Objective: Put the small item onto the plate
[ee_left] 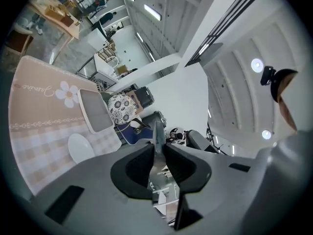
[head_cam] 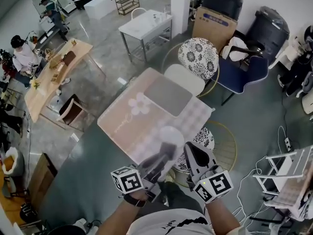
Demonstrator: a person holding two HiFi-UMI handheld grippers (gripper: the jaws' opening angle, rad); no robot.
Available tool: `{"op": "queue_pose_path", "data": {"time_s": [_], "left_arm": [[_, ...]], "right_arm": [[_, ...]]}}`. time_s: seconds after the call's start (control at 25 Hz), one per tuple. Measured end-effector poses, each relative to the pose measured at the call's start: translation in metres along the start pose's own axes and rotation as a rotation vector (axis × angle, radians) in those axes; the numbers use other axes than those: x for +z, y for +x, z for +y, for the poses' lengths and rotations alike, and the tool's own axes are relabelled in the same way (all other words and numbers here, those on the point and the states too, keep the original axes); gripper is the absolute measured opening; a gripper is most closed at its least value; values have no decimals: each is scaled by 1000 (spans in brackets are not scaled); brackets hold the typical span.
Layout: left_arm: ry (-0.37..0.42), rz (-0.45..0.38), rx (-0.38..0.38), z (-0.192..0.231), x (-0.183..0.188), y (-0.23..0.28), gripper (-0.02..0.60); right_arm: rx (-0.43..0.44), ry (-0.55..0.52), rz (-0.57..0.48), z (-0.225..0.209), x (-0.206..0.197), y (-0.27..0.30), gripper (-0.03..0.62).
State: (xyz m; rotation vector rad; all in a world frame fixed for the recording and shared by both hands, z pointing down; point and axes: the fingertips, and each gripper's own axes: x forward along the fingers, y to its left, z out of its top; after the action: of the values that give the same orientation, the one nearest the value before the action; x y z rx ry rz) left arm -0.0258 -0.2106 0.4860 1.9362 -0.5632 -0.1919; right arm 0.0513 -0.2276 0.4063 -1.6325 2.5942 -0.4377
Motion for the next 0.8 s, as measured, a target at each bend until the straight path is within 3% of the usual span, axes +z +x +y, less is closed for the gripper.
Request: {"op": "queue_pose_path", "data": {"time_s": [0.44, 0.8], "left_arm": [[-56, 94, 29, 111, -11, 56, 77], [-124, 164, 37, 200, -46, 87, 77]], "right_arm": [[-99, 24, 59, -57, -77, 44, 14], [-177, 51, 72, -87, -160, 64, 14]]}}
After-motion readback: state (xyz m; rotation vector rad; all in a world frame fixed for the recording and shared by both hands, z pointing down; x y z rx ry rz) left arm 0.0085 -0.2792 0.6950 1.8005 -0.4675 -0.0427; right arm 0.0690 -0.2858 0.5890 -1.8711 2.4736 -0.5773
